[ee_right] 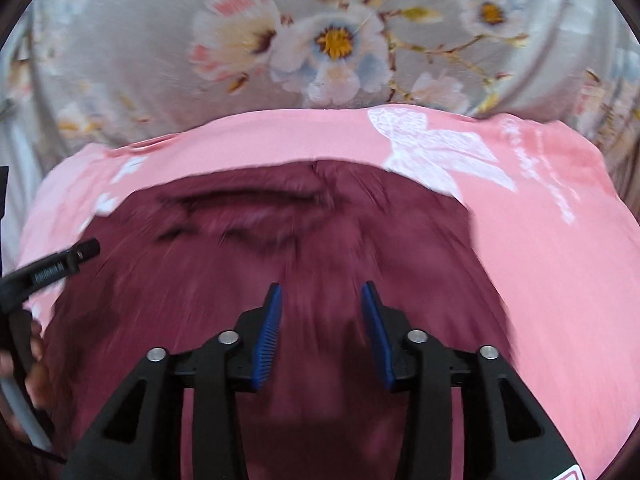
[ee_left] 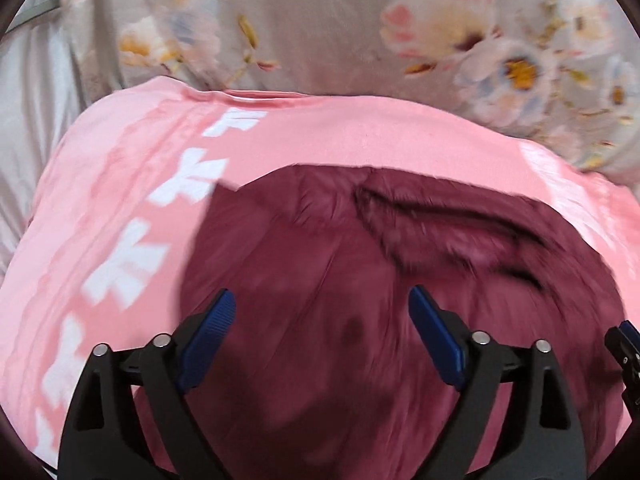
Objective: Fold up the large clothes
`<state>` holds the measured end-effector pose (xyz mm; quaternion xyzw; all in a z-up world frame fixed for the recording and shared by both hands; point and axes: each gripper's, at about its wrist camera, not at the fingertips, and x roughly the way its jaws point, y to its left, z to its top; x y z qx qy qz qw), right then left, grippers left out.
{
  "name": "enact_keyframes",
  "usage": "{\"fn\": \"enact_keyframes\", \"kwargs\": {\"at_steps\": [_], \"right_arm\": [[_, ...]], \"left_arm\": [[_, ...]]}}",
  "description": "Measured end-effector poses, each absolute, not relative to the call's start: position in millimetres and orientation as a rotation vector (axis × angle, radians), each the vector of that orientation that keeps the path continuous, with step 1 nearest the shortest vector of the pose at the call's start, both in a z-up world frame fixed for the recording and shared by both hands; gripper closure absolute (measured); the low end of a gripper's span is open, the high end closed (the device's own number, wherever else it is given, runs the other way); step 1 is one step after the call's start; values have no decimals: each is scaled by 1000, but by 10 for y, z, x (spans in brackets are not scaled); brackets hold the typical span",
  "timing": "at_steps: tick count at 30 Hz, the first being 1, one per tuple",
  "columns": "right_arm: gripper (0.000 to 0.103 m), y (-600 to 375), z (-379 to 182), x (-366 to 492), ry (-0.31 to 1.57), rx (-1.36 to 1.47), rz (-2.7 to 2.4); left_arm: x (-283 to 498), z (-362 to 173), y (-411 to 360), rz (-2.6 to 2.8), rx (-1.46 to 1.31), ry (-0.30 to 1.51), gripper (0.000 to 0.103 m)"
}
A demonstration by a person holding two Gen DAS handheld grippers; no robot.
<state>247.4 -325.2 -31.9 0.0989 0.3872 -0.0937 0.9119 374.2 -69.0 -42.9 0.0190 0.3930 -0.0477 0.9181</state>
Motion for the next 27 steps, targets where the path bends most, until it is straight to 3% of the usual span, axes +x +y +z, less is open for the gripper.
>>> {"fn": "enact_keyframes", "kwargs": {"at_steps": [8,13,18,25,27], "right_arm": [[39,-3137,-79,547,737,249,-167],[33,-3074,-225,-236,753,184,-285],[33,-3290,-460,-576,766,282,-358],[33,-3538,-684,-640,764,501,-383],[33,-3566,-728,-597,770,539,-379]], "left_arm": [[1993,-239,-2,-140,32,803,9],[1298,-372,492,-42,3,811,5],[1198,-686,1154,131,-138,861,5],[1312,-977,1412,45,-351,981,6],[1328,-988,1345,50,-340,980,13]]}}
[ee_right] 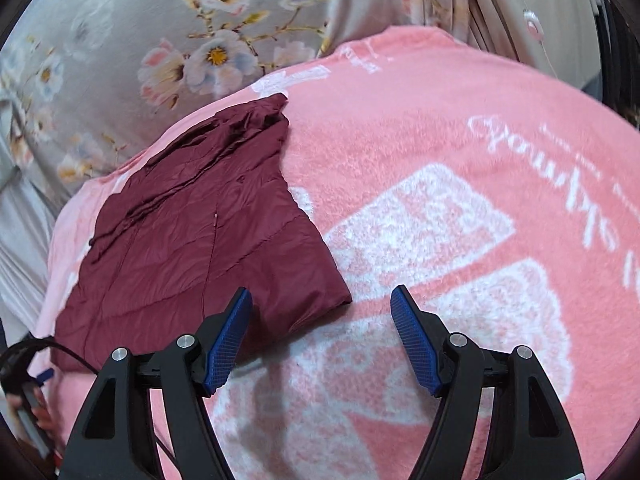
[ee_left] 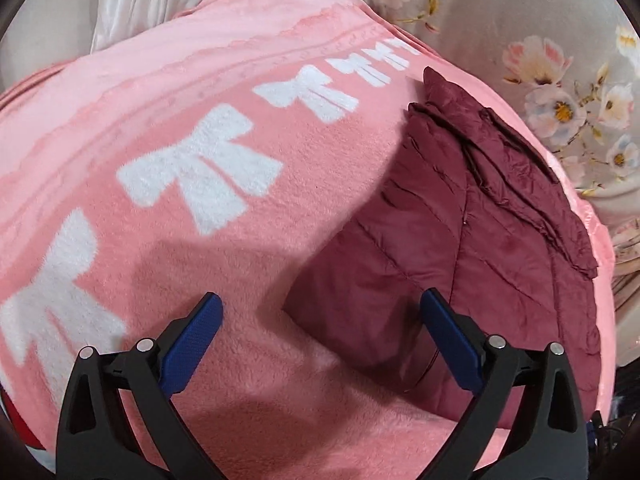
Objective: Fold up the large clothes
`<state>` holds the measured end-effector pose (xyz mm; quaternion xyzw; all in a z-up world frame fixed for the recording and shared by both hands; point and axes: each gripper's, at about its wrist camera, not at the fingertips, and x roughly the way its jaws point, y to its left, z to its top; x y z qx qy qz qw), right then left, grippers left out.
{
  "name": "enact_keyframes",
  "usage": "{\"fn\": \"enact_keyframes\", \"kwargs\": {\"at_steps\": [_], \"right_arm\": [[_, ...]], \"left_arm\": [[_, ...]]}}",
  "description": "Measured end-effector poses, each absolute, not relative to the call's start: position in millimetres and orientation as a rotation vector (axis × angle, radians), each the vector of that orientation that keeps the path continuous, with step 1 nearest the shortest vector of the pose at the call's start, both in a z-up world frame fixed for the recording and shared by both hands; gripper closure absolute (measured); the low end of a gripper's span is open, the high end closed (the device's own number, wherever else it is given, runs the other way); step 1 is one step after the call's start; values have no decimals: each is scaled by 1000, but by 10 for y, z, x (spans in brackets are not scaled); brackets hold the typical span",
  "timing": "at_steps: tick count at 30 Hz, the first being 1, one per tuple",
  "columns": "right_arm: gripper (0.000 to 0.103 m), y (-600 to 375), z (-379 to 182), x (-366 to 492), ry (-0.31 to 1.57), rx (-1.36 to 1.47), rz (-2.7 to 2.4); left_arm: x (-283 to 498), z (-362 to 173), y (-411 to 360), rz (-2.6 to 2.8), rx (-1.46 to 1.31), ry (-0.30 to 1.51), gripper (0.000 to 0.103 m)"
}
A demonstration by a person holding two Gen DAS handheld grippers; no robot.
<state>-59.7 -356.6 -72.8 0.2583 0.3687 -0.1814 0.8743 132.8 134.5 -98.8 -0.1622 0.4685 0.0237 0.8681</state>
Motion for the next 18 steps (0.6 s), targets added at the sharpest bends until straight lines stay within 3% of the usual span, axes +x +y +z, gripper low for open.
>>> {"fn": "enact_keyframes", "kwargs": {"at_steps": [3,4,5,6,8,9,18], "right_arm": [[44,-3596,-764,-528,775,582,-360],[55,-3589,-771,-489,778,590,-344],[67,-3575,-777,-453,784,594,-331],[73,-3554,-779,-422,789,591,-322],[94,-3500,-749,-394,781,580,-308],[96,-3464,-710,-398,771,568,-305],[100,-3073,197,-927,514,300,-145]], "left_arm": [[1373,-1000,1241,27,-331,988,35],[1333,-999,1224,12,-334,987,50],[1343,-997,1198,-13,-339,995,58],[1343,-990,1177,-35,-339,998,72],[1318,-953,1126,-49,-316,993,87],[1284,-903,1103,-58,-303,981,94],[729,-89,1231,-203,-300,807,99]]}}
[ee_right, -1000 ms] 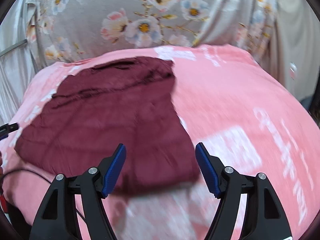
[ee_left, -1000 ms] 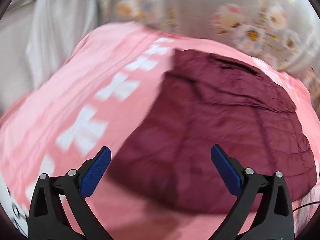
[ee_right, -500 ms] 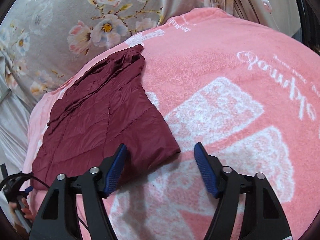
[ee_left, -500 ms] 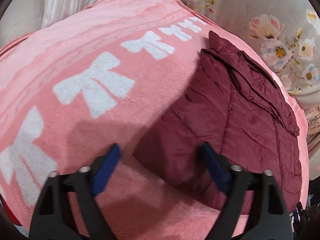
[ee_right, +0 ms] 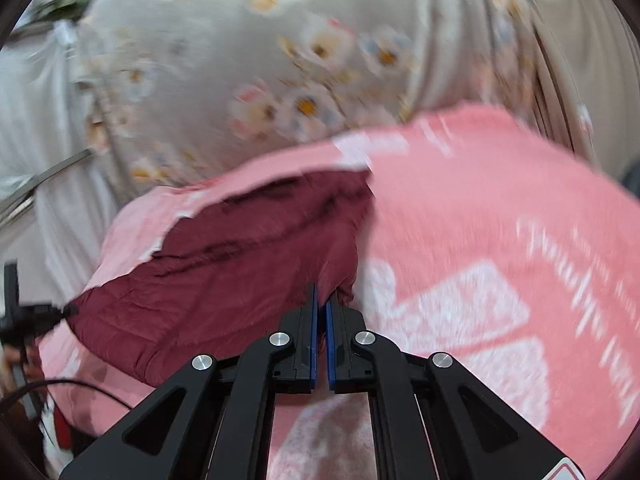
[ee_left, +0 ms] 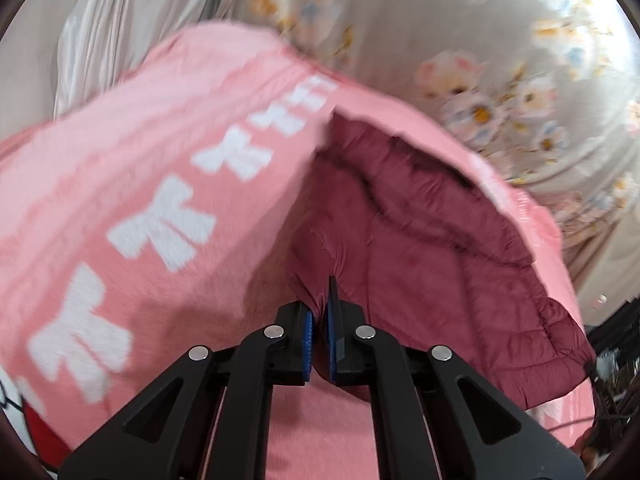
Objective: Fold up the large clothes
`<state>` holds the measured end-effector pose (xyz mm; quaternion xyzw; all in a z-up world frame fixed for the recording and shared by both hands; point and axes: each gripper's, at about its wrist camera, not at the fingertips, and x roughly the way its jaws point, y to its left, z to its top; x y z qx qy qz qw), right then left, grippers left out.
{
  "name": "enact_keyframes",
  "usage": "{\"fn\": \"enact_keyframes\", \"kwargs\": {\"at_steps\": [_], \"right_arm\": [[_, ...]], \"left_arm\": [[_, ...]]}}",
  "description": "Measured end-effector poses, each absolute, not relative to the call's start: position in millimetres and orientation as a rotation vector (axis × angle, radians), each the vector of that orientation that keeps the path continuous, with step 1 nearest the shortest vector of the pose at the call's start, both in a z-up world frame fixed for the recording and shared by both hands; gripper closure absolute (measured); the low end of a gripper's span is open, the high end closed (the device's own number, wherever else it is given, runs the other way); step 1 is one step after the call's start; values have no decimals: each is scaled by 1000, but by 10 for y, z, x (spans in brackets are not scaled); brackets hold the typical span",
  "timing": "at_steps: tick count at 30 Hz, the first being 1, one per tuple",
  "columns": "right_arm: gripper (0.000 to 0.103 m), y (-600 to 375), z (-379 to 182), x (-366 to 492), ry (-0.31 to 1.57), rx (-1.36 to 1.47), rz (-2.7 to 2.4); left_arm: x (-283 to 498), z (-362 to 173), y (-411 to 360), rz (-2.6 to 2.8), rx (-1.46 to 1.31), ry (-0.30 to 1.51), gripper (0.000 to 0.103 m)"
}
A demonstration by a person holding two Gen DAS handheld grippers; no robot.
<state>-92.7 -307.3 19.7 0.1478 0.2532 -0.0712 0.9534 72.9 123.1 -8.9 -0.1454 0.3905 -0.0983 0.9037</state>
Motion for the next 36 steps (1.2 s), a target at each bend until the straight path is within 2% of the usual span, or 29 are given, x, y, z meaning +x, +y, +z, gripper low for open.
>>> {"fn": "enact_keyframes", "kwargs": {"at_steps": [7,12,20,28,36], "right_arm": [[101,-2514,1125,-1727,245,-32,-26],[101,-2703,1251,-1522,260,64,-101],[102,-3461,786,-541,384,362,-284],[102,-3512,372,406,489,306,-477],[102,-3522,-231,987,627,263,-579]], "left_arm": [[4,835,1489,-283,-290,585,99],[62,1124,1483,-253,-317,520,99],[1096,855,1192,-71,-235,582,98],[2167,334,653,78,-79,667,98],[2768,-358,320,178,18,794,96]]}}
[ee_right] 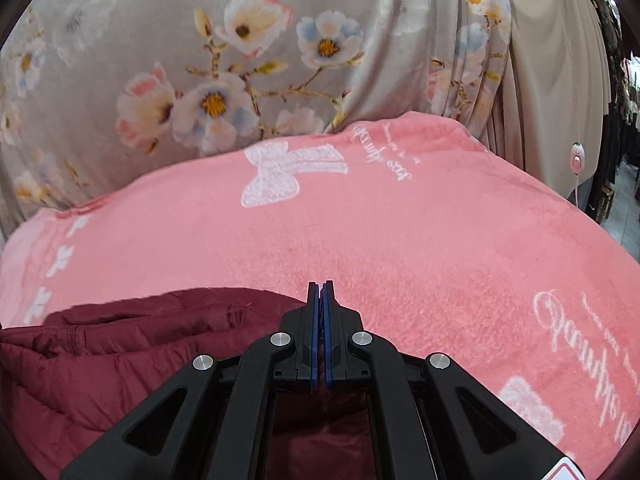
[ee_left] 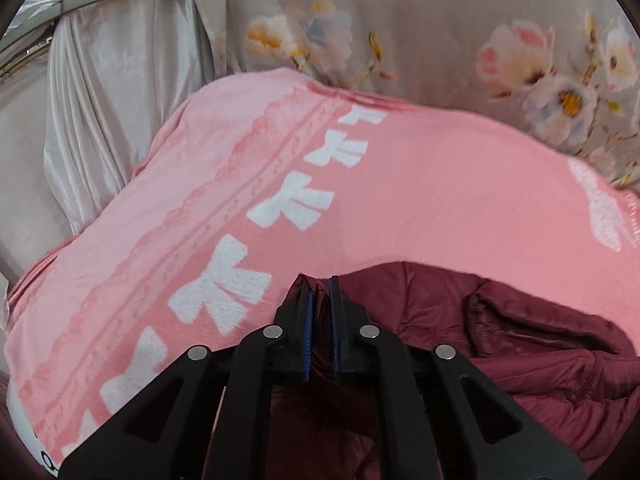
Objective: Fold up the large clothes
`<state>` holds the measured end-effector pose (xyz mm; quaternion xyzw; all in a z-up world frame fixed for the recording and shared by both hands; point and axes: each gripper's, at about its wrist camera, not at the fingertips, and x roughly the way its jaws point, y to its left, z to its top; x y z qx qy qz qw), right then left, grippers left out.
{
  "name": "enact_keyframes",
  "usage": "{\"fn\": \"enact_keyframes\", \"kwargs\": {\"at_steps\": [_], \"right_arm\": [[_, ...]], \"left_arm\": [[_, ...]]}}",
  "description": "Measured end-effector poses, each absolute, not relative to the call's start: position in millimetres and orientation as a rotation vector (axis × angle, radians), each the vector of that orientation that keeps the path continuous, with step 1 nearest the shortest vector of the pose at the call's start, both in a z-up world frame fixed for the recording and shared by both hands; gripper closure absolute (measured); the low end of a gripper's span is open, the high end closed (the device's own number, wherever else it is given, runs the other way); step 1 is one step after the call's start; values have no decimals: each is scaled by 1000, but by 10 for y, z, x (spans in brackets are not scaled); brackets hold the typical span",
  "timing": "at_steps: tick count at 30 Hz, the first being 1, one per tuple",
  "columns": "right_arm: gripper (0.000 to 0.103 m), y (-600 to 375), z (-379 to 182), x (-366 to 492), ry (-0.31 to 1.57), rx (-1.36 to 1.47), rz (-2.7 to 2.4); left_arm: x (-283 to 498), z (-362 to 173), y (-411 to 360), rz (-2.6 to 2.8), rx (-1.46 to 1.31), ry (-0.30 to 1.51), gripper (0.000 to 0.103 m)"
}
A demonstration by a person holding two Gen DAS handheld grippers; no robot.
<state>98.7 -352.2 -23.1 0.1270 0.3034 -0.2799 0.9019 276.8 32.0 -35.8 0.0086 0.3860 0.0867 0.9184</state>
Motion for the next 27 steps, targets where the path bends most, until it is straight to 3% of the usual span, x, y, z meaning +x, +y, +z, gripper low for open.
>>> {"fn": "enact_keyframes", "kwargs": {"at_steps": [11,21,27], "right_arm": [[102,-3666,-627,1177,698,293,-587],[102,-3701,-58,1287,543,297,-575],[102,-3746,-358,1649,646,249,-615]], "left_arm": [[3042,-869,301,204,21,860,97],[3109,-353,363,138,-62,761,100],[3445,-598,261,191,18,812,102]]}}
